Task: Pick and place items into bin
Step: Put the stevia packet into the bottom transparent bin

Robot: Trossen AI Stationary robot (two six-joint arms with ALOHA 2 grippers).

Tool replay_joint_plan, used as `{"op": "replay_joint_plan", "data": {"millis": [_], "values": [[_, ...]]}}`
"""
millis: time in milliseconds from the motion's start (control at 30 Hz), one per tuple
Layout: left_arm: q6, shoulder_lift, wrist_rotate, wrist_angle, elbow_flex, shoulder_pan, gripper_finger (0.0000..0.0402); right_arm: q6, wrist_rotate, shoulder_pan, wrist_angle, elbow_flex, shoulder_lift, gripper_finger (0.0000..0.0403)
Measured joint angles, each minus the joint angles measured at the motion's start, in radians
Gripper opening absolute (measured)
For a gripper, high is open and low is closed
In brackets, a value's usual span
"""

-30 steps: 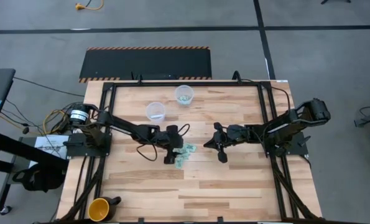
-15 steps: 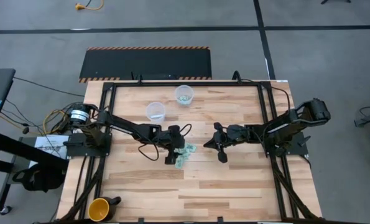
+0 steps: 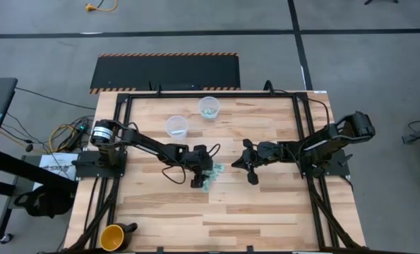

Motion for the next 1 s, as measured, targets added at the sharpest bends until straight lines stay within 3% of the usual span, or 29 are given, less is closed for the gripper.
{"op": "replay_joint_plan", "data": {"millis": [267,700,1000], "values": [[0.000,0.000,-0.006,-0.002,0.000,0.000,0.0238,0.000,0.000,0.000,-0.001,0.000,0.000,0.0010],[0.001,0.001,-0.016,0.001,-0.002,-0.002,0.0155,0.000,0.000,0.000,-0.001,0.000,0.000,0.0010],[0.001,-0.030,-0.023,-0.025,-0.006,-0.002,0.0120,0.000,0.000,0.000,-0.004,0.000,0.000,0.0010]]}}
